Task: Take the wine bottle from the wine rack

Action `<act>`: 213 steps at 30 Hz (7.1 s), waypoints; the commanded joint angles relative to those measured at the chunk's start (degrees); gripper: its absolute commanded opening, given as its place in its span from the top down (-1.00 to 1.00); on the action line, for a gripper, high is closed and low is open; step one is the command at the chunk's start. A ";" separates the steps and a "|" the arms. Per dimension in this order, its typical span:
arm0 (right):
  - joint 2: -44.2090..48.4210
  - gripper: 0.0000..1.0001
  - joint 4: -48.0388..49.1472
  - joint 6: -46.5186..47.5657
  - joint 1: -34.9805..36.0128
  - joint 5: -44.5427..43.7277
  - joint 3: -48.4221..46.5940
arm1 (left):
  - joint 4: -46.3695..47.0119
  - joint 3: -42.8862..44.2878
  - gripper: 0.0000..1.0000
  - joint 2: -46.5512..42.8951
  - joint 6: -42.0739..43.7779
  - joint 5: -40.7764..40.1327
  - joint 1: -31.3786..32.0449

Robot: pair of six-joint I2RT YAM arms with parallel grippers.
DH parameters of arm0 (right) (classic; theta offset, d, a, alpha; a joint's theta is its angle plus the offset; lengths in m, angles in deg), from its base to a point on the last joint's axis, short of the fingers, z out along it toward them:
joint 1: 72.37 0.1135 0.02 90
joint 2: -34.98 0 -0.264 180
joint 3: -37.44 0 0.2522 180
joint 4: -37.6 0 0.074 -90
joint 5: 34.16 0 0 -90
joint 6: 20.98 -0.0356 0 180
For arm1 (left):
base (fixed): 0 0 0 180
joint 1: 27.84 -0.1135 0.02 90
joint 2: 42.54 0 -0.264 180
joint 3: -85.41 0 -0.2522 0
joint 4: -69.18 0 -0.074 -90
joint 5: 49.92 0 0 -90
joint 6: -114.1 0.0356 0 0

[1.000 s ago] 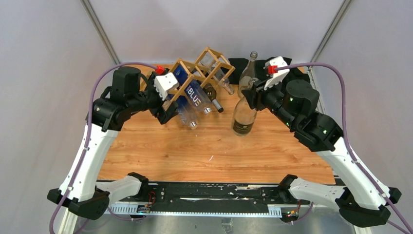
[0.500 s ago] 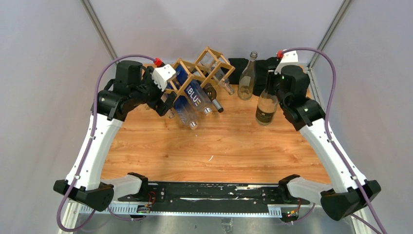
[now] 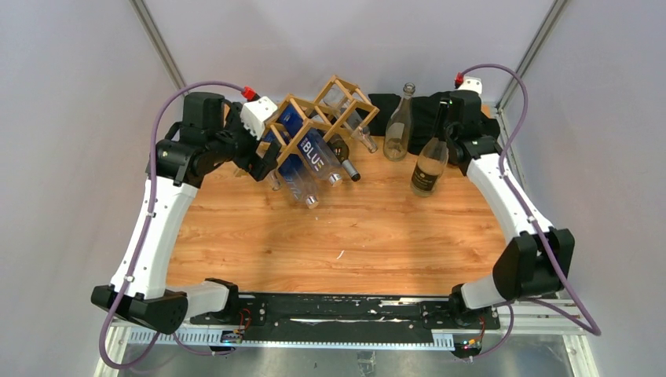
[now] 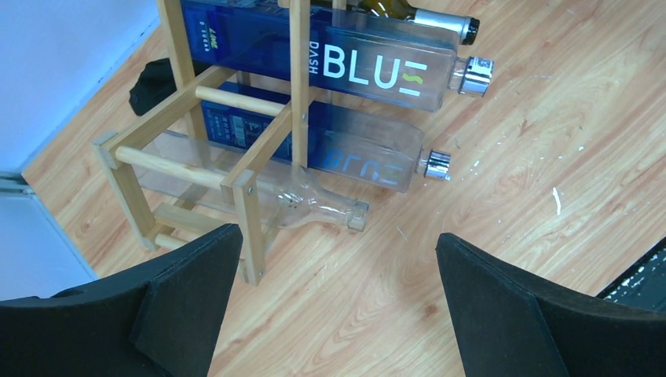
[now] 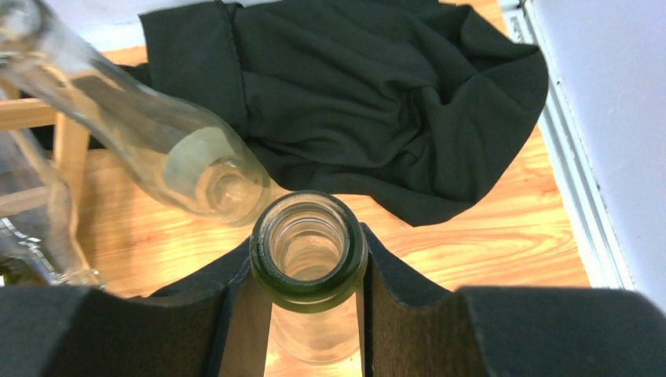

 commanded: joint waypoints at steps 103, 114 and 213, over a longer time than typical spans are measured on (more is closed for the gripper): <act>-39.61 -0.90 -1.79 -19.03 43.33 22.66 -34.04 | -1.93 -1.74 -1.00 0.72 4.32 6.12 -19.59; -46.64 -0.79 0.09 -20.62 43.15 23.89 -38.47 | -1.90 -0.01 -1.00 0.80 4.26 6.53 -19.66; 1.73 1.00 16.32 -31.52 43.70 32.75 10.09 | 0.85 -27.48 -1.00 -16.13 50.62 14.98 -5.27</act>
